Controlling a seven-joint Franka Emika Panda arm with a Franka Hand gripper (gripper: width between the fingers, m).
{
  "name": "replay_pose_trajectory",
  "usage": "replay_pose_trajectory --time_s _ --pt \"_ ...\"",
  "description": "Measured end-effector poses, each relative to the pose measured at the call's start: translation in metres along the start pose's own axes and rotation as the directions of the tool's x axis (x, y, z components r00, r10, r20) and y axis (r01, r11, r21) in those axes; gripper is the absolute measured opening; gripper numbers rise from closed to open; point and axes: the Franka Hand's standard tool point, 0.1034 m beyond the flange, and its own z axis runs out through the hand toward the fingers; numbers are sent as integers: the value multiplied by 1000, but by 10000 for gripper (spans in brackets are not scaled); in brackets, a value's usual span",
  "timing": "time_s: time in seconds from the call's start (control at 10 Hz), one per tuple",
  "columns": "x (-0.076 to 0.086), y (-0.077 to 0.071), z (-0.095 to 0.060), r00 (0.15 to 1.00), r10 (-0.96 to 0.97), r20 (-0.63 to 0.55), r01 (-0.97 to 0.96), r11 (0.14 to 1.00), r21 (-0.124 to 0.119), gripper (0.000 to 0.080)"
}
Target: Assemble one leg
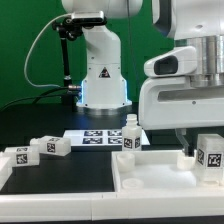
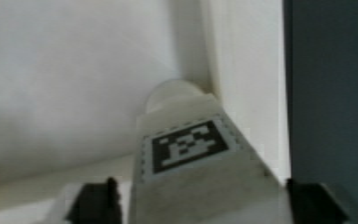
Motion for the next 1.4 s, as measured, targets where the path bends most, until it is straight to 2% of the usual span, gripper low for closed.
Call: replay_pose_trajectory --time_s 0.1,0.3,0.4,0.6,0.7,0.9,1.0,1.1,1.2,1.3,1.4 --pt "1 1 0 993 119 -1 -119 993 0 286" --pt "1 1 0 932 363 -5 -363 932 -2 286" --pt "1 2 0 863 504 -10 -504 863 -1 286" --pt "1 6 2 618 786 20 -786 618 32 286" --pt "0 7 2 522 852 36 -853 521 38 287" --pt "0 7 2 560 828 34 -828 559 39 287" --pt "0 7 1 639 769 28 -769 638 34 288" --pt "0 6 -1 802 596 33 -597 802 20 288" --pt "-1 1 -3 901 431 56 -432 902 5 500" --pt "-3 -1 -3 932 352 85 -353 936 -5 500" --pt "0 -3 -5 942 331 60 -332 943 11 622"
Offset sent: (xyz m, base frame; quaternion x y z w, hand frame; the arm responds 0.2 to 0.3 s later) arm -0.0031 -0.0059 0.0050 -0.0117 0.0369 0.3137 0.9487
